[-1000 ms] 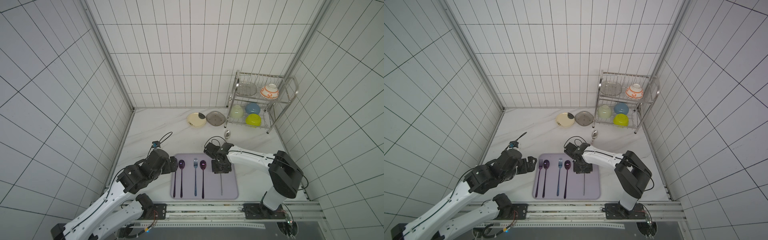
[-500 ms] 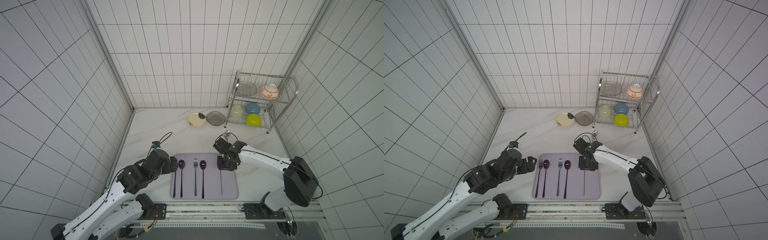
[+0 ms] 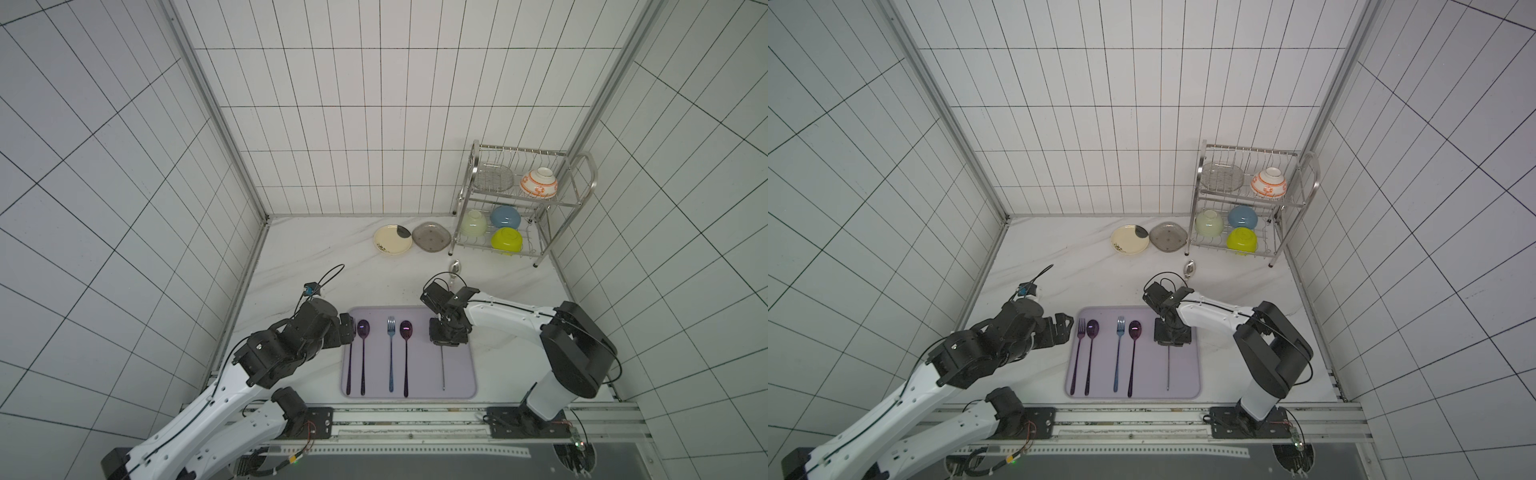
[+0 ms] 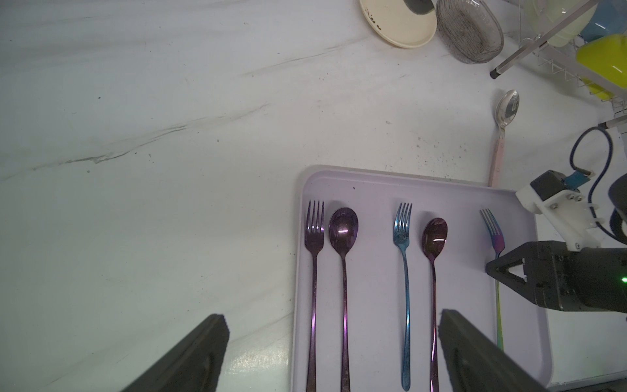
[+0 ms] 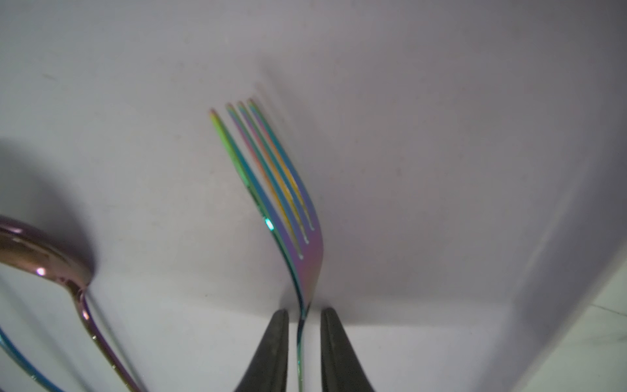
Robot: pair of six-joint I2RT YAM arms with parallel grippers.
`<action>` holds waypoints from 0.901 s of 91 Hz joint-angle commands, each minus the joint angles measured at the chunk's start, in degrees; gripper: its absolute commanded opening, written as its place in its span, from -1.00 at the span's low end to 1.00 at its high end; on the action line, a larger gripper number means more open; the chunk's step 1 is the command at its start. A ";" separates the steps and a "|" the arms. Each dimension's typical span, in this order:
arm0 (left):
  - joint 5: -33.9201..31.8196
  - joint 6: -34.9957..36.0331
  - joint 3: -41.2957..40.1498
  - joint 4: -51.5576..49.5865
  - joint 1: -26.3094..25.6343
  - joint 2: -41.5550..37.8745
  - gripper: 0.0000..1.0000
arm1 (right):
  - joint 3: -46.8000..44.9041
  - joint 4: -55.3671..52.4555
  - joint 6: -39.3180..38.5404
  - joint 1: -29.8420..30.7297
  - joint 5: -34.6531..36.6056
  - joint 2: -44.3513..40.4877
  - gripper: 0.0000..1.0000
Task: Set the spoon and fork side by side
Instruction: Adjust the fork on the tray.
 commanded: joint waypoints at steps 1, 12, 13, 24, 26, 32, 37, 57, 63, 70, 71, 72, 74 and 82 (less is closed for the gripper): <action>-0.68 -0.28 -0.19 0.36 0.27 -0.68 0.96 | -1.38 1.14 -0.16 0.10 0.52 1.20 -0.69; -0.77 -0.26 -0.19 0.34 0.27 -0.67 0.96 | -2.33 1.75 -0.53 -0.27 0.13 0.49 -0.92; -0.75 -0.26 -0.19 0.32 0.27 -0.69 0.96 | -2.46 1.90 -0.60 -0.35 0.06 0.30 -0.94; -0.73 -0.26 -0.19 0.29 0.22 -0.75 0.96 | -5.05 4.56 -2.49 -1.72 -2.98 -2.67 -1.00; -0.73 -0.26 -0.13 0.30 0.26 -0.79 0.96 | -5.71 5.71 -3.02 -2.22 -4.07 -3.44 -1.00; -0.73 -0.28 -0.18 0.22 0.27 -0.93 0.96 | -8.31 9.85 -4.87 -4.05 -9.83 -6.25 -1.00; -0.74 -0.26 -0.19 0.29 0.23 -1.05 0.96 | -10.85 14.28 -6.30 -5.74 -15.80 -8.60 -1.00; -0.65 -0.26 -0.21 0.44 0.27 -0.84 0.96 | -16.16 22.38 -9.60 -8.91 -27.28 -10.26 -1.00; -0.48 -0.24 -0.28 0.46 0.27 -0.81 0.96 | -16.99 24.32 -10.00 -9.80 -28.35 -9.12 -1.00; -0.32 -0.09 -0.19 0.42 0.23 -0.72 0.96 | -17.74 26.61 -10.18 -10.88 -29.21 -8.11 -1.00; -0.30 -0.09 -0.19 0.41 0.25 -0.72 0.96 | -17.86 26.81 -10.17 -11.01 -29.24 -7.95 -1.00; -0.30 -0.08 -0.19 0.45 0.26 -0.71 0.96 | -17.96 27.00 -10.17 -11.17 -29.26 -7.83 -1.00; -0.29 -0.08 -0.19 0.41 0.18 -0.67 0.96 | -18.12 27.25 -10.21 -11.42 -29.14 -7.56 -1.00; -0.38 -0.08 -0.19 0.40 0.18 -0.63 0.96 | -18.91 27.28 -11.02 -12.52 -28.96 -6.50 -1.00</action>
